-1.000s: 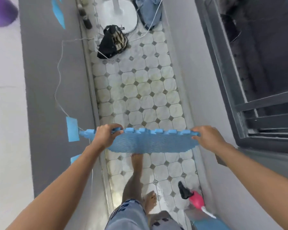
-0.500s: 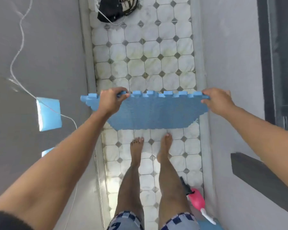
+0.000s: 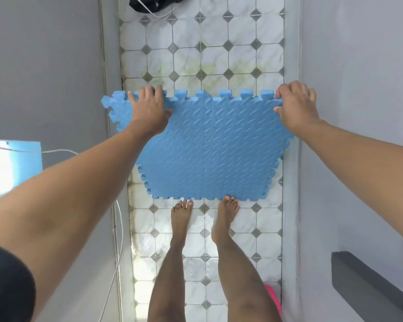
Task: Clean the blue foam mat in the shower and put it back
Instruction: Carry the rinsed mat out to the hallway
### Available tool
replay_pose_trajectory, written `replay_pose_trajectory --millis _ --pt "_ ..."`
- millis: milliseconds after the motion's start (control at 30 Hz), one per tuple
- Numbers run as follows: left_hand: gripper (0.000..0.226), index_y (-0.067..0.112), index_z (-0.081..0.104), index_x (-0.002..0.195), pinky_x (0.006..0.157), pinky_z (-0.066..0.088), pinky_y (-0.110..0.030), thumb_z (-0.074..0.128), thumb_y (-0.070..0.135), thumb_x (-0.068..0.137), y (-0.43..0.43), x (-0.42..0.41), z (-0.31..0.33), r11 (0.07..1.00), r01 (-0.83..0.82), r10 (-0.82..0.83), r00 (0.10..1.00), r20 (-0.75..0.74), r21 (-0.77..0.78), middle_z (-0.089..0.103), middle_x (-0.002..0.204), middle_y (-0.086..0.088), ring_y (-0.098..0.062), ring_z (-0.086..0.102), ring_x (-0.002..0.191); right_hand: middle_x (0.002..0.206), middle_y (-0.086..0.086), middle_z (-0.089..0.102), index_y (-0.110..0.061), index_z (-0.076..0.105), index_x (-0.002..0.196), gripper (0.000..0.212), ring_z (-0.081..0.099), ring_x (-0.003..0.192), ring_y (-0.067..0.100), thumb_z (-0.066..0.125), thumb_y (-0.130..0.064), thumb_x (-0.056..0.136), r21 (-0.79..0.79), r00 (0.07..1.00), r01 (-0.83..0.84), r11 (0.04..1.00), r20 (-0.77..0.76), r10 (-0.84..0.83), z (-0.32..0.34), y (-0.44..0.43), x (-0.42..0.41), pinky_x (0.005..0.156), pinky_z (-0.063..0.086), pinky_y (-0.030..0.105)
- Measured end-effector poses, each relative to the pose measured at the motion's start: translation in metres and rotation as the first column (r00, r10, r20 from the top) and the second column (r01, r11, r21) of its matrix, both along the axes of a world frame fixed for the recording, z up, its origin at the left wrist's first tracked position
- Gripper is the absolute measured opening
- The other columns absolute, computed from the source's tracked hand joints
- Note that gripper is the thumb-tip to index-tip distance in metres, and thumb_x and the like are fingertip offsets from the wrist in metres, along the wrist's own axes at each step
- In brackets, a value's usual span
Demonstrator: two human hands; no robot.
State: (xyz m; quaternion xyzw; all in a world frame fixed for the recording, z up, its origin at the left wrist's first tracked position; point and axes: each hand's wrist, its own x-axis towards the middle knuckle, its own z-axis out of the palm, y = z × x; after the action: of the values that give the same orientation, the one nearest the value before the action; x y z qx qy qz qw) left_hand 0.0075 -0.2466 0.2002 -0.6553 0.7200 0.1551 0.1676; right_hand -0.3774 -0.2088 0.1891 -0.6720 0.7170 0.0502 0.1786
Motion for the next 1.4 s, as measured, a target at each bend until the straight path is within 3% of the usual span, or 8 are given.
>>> replay_pose_trajectory --millis 167,367,667,833,1000,1133,1300,1400 --pt "0.084 0.009 0.02 0.158 0.121 0.011 -0.063 0.061 0.048 0.095 -0.024 -0.006 -0.011 0.993 0.033 -0.037 0.999 0.032 0.117 0.035 0.155 -0.016 -0.033 0.024 0.15 0.136 0.015 0.045 -0.014 0.047 0.135 0.051 0.036 0.136 0.033 0.07 -0.016 0.089 0.096 0.996 0.052 0.994 -0.079 -0.044 -0.023 -0.021 0.008 0.12 0.009 0.059" --pt "0.075 0.009 0.034 0.155 0.111 0.039 -0.053 0.059 0.05 0.098 -0.028 0.011 -0.022 0.952 -0.07 0.081 0.996 -0.024 0.299 0.041 0.155 -0.017 -0.037 0.04 0.142 0.158 0.011 0.025 -0.014 0.03 0.151 0.07 0.011 0.153 0.028 0.057 -0.007 0.087 0.161 0.993 0.034 0.986 -0.116 -0.016 -0.035 -0.037 0.031 0.12 0.008 0.062" --pt "0.073 0.013 0.026 0.16 0.115 0.036 -0.046 0.054 0.047 0.102 0.045 -0.005 0.018 0.967 -0.157 0.213 0.933 -0.29 0.203 0.037 0.16 -0.012 -0.031 0.037 0.145 0.163 0.015 0.025 -0.015 0.039 0.152 0.055 0.019 0.151 0.031 0.055 -0.019 0.099 0.234 0.958 0.023 0.972 0.272 -0.088 -0.025 0.044 0.068 0.119 0.027 0.051" --pt "0.069 0.013 0.028 0.16 0.116 0.033 -0.04 0.054 0.043 0.103 0.093 -0.023 0.073 0.966 -0.184 0.244 0.876 -0.416 0.18 0.039 0.159 -0.009 -0.028 0.036 0.147 0.141 0.009 0.05 -0.013 0.055 0.136 0.037 0.044 0.134 0.024 0.059 -0.022 0.1 0.204 0.796 0.253 0.946 0.512 -0.324 0.032 0.105 0.073 0.107 0.031 0.026" --pt "0.067 0.016 0.031 0.158 0.115 0.035 -0.041 0.057 0.042 0.102 0.135 -0.024 0.131 0.956 -0.195 0.277 0.84 -0.466 0.218 0.042 0.157 -0.008 -0.026 0.039 0.145 0.114 0.002 0.064 -0.014 0.062 0.117 0.019 0.061 0.104 0.02 0.06 -0.016 0.099 0.28 0.576 0.489 0.826 0.607 -0.547 0.093 0.157 0.071 0.095 0.046 0.031" --pt "0.061 0.016 0.038 0.153 0.109 0.043 -0.04 0.058 0.041 0.101 0.159 -0.024 0.172 0.969 -0.074 0.186 0.848 -0.496 0.237 0.049 0.149 -0.002 -0.022 0.049 0.136 0.091 -0.005 0.068 -0.021 0.063 0.097 0.008 0.065 0.083 0.012 0.062 -0.013 0.097 0.31 0.422 0.618 0.723 0.645 -0.637 0.138 0.193 0.069 0.081 0.048 0.028" --pt "0.044 0.015 0.053 0.139 0.093 0.049 -0.033 0.061 0.037 0.101 0.178 -0.046 0.181 0.942 0.137 0.045 0.851 -0.523 0.305 0.061 0.119 0.003 -0.016 0.061 0.105 0.08 0.004 0.067 -0.016 0.063 0.091 0.011 0.064 0.06 0.009 0.058 -0.012 0.1 0.422 0.15 0.746 0.515 0.648 -0.747 0.164 0.245 0.079 0.057 0.046 0.02" --pt "0.03 0.009 0.065 0.123 0.089 0.054 -0.037 0.064 0.027 0.1 0.205 -0.07 0.17 0.873 0.271 -0.019 0.849 -0.529 0.405 0.066 0.097 0.001 -0.018 0.064 0.086 0.075 0.006 0.068 -0.015 0.063 0.088 0.014 0.064 0.058 0.011 0.056 -0.015 0.099 0.47 -0.072 0.836 0.284 0.606 -0.793 0.166 0.311 0.093 0.053 0.045 0.022"
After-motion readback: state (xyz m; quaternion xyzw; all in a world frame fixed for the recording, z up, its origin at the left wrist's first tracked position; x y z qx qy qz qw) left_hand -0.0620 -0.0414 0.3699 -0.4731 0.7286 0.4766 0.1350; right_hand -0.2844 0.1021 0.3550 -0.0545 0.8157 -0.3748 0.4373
